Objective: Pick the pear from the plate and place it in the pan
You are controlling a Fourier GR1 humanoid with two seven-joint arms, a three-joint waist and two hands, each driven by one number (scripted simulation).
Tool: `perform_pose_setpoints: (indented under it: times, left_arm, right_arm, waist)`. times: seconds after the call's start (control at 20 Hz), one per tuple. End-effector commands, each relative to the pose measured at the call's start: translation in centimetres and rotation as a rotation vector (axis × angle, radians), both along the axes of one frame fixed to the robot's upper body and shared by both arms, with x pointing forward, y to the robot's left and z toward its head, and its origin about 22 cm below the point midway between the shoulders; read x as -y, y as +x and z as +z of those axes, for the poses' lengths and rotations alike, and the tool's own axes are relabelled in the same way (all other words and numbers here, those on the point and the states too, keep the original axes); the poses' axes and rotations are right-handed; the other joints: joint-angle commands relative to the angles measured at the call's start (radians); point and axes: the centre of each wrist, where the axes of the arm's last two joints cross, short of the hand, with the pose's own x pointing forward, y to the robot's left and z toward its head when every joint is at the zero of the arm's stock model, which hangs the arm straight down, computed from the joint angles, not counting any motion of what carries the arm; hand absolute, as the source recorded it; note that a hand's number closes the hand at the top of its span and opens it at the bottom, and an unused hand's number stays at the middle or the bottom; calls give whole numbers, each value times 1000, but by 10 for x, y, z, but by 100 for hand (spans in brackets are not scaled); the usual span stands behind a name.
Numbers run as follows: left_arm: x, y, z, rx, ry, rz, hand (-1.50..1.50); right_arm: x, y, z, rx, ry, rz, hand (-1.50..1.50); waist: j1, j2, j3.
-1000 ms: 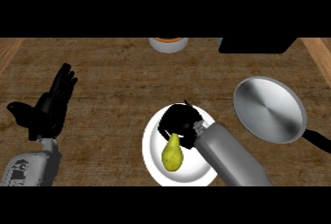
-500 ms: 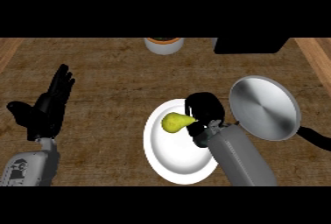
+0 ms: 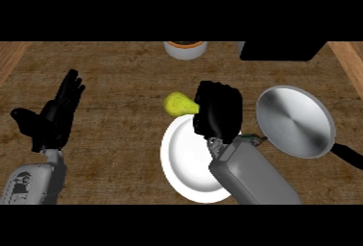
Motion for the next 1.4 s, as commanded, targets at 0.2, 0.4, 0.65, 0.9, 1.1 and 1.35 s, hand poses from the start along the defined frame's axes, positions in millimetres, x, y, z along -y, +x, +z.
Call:
perform_pose_setpoints:
  times: [0.2,0.4,0.65,0.9,1.1,1.35]
  left_arm:
    - [4,14,-2,11,-8,1,0]
    - [-13,-3,-11,9,11,18,0]
    - [1,5,-1,21,-13,16,0]
    - [-11,2,13,6,-15,5,0]
    - [-7,-1,7,20,-6,9,0]
    - [0,10,-9,28,-10,0,0]
  right_arm:
    - [-10,-21,57,219,213,-170,150]
    - [24,-13,55,305,321,-247,150]
    - [81,1,40,284,261,-321,150]
    - [161,14,-1,319,182,-407,150]
    - [237,31,-6,294,43,-449,150]
    - [277,59,-37,287,51,-500,150]
  waist:
    - [-13,15,1]
    - [-16,15,1]
    - [-13,16,1]
    - [-10,18,2]
    - [-4,20,2]
    - [2,23,2]
